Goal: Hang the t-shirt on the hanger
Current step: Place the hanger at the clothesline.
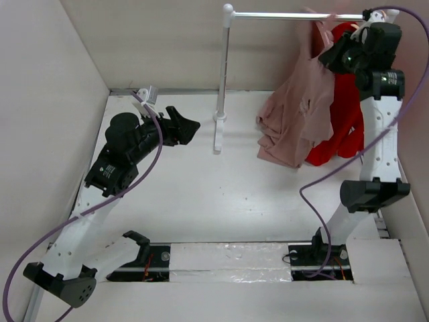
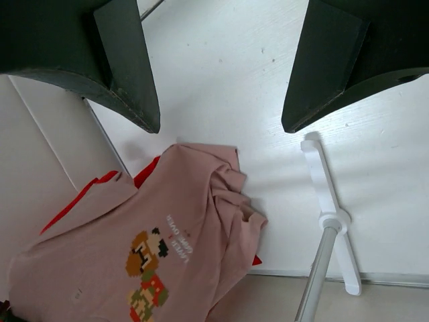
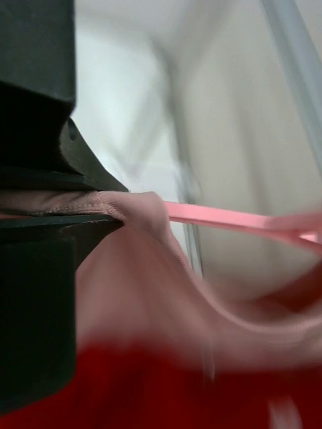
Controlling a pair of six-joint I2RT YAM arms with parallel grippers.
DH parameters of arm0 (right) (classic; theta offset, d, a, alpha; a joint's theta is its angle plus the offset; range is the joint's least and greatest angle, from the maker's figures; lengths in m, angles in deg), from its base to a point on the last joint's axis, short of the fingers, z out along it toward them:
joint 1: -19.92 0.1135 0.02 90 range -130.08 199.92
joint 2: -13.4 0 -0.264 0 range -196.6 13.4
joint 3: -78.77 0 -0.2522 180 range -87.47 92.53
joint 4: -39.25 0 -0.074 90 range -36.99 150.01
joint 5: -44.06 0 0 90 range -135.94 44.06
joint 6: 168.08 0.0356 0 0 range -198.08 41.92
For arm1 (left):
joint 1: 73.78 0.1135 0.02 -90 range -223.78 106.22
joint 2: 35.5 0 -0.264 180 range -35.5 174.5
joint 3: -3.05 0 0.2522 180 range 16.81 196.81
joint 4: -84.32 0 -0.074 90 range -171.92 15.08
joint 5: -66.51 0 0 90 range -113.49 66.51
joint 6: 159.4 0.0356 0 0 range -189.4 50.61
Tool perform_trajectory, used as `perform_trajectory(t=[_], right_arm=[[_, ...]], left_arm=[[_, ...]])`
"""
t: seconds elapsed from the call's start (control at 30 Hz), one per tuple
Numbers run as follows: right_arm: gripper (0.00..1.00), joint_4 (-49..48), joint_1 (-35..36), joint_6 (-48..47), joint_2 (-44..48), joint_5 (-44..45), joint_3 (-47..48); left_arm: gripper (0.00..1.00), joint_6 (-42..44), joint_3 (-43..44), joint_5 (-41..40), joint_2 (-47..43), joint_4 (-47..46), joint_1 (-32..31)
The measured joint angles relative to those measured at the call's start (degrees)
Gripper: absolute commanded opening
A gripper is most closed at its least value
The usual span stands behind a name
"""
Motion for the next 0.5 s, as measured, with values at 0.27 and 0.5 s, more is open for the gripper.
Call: perform_trajectory(t=[0.27, 0.5], right_arm=[[0.0, 0.1, -2.0, 2.0, -5.1, 2.4, 1.0], [0.0, -5.0, -3.1, 2.9, -3.4, 5.7, -7.5]], left_arm=[[0.7, 1.0, -0.2, -0.8, -0.2, 0.5, -0.3], [0.7, 1.0, -0.2, -1.0, -0.1, 0.6, -0.3]])
